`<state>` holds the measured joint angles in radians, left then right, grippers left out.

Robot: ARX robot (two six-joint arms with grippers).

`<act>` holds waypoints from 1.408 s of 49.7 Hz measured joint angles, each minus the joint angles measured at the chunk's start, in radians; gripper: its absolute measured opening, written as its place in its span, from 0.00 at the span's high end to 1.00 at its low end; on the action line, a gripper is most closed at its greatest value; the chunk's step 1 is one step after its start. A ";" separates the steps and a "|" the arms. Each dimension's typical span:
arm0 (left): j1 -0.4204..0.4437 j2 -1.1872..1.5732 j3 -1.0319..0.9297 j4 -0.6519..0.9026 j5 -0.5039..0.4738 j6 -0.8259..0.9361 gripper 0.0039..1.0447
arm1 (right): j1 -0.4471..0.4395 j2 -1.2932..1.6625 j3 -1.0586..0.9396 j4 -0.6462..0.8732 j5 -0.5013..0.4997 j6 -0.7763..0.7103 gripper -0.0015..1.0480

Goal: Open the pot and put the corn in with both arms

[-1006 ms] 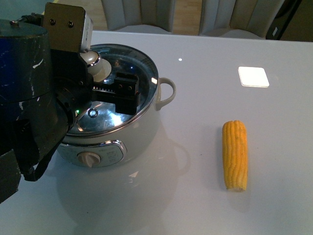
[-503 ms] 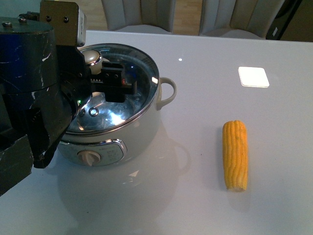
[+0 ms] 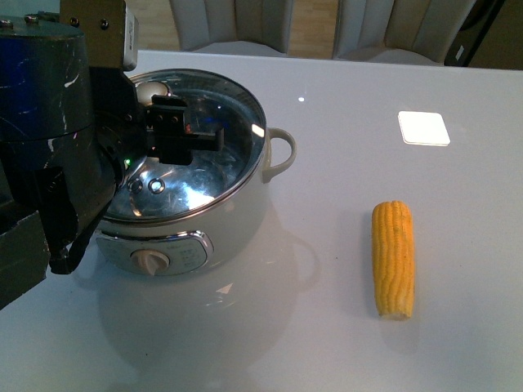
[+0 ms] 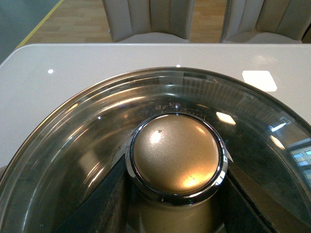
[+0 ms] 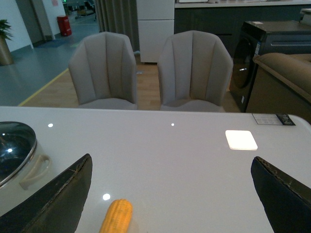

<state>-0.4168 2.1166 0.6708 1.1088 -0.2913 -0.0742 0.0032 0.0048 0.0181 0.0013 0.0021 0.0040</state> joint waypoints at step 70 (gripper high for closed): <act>0.647 -0.097 -0.206 0.222 0.068 0.130 0.59 | 0.000 0.000 0.000 0.000 0.000 0.000 0.08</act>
<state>0.2298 2.0197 0.4644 1.3308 -0.2230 0.0555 0.0032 0.0048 0.0181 0.0013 0.0021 0.0040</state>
